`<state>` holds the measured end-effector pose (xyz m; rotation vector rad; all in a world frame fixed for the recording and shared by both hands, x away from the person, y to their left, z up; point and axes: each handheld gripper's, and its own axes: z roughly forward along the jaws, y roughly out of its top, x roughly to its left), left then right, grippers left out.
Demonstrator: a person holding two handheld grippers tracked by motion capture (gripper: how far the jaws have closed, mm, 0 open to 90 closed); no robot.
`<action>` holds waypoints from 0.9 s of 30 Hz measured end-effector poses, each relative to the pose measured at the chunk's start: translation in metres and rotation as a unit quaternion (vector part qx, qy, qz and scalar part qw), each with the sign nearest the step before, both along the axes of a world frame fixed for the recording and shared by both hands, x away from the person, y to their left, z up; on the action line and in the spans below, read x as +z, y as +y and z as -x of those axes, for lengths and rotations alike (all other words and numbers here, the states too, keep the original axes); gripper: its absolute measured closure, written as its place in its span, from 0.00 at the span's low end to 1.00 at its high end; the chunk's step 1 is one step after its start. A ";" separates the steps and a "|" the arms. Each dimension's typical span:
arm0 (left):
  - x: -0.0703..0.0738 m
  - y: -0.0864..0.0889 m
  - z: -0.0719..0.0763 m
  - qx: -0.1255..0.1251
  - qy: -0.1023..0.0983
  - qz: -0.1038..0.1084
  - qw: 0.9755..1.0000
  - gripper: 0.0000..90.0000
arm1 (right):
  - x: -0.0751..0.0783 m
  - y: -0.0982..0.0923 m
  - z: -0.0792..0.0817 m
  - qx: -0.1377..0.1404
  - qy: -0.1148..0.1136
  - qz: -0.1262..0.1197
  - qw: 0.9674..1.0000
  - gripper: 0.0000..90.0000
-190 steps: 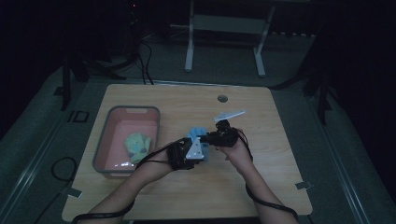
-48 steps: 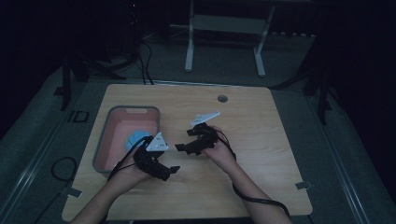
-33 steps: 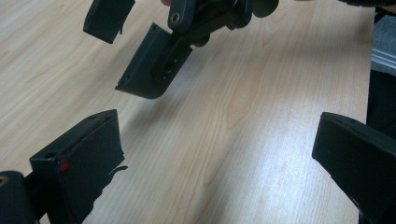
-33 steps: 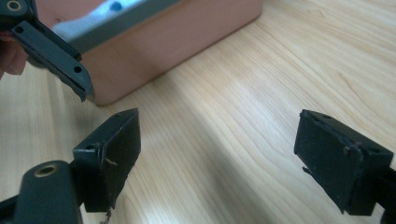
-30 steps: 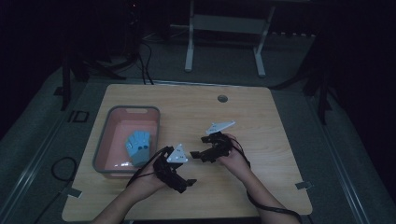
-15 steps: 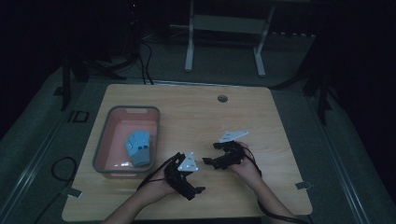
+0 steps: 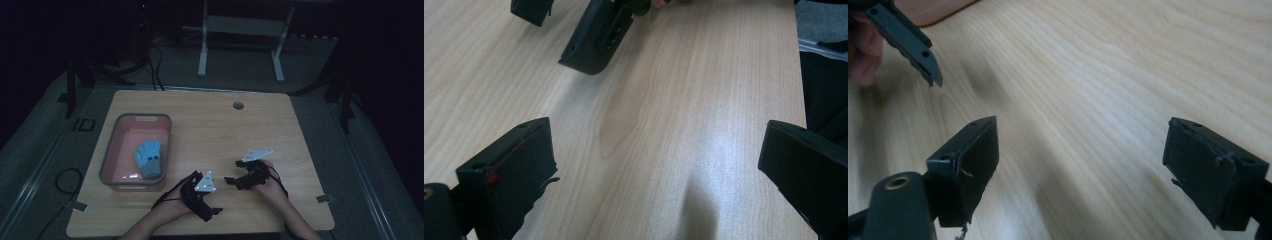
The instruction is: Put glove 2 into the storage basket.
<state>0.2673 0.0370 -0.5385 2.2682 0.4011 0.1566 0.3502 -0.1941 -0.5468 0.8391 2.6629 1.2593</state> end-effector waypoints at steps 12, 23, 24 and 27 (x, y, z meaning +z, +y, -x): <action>-0.010 -0.001 0.002 -0.006 -0.012 -0.005 1.000 0.02 | -0.007 -0.019 0.008 -0.018 0.003 -0.003 1.000 0.16; -0.015 -0.001 0.004 -0.014 -0.004 0.006 1.000 0.02 | -0.012 -0.036 0.016 -0.031 -0.008 -0.010 0.999 0.16; -0.015 0.000 0.004 -0.014 -0.004 0.009 1.000 0.02 | -0.012 -0.037 0.016 -0.033 -0.009 -0.011 0.999 0.16; -0.016 0.001 0.004 -0.010 -0.008 0.004 1.000 0.02 | -0.012 -0.038 0.016 -0.035 -0.012 -0.011 0.999 0.16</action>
